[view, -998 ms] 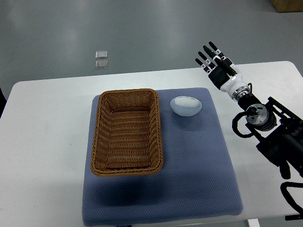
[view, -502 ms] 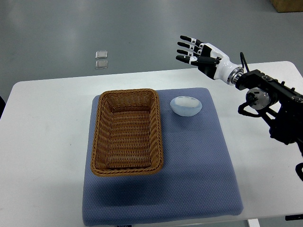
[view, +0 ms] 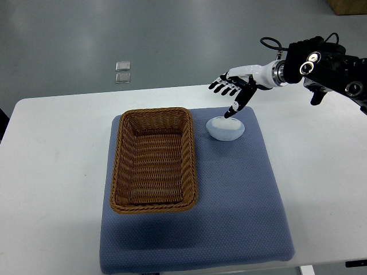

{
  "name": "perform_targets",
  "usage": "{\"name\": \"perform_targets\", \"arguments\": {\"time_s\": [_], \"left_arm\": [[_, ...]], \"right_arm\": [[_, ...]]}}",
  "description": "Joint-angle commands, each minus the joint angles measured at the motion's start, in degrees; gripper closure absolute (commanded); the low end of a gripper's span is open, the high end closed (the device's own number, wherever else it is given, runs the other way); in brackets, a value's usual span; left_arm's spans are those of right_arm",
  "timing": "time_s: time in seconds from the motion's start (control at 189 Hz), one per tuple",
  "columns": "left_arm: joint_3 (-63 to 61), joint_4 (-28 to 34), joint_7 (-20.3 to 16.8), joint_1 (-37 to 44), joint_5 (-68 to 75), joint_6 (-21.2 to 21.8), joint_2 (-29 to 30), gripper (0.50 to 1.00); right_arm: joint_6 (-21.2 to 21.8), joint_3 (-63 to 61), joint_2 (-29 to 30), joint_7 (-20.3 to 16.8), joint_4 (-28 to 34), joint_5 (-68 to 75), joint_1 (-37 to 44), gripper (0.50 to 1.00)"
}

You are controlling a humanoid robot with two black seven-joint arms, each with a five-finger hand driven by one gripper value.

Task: Place blue toy in brown basket
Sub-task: 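Lower the right hand and close its fingers around the egg-shaped toy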

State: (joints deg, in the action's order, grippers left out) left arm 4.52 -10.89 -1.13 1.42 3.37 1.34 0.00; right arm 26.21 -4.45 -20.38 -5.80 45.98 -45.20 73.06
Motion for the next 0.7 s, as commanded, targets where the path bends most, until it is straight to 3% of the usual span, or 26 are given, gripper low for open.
{"name": "perform_targets", "arguments": {"time_s": [0.0,0.243,0.697], "left_arm": [[0.05,-0.01,-0.01,-0.02,0.06,-0.02,0.0,0.5],[0.05,0.07,-0.01,-0.02,0.06,-0.02,0.0,0.5],[0.23,0.07,-0.01,-0.02,-0.03,-0.02,0.0,0.5]], "right_arm": [[-0.99,0.76,1.22,-0.79,0.07,-0.24,-0.37,0.591],[-5.56,1.02,3.85,-0.79,-0.55,-2.17,-4.24,0.591],[-6.61,1.2,4.03,-0.18,-1.25,-6.83,-7.76,0.607]]}}
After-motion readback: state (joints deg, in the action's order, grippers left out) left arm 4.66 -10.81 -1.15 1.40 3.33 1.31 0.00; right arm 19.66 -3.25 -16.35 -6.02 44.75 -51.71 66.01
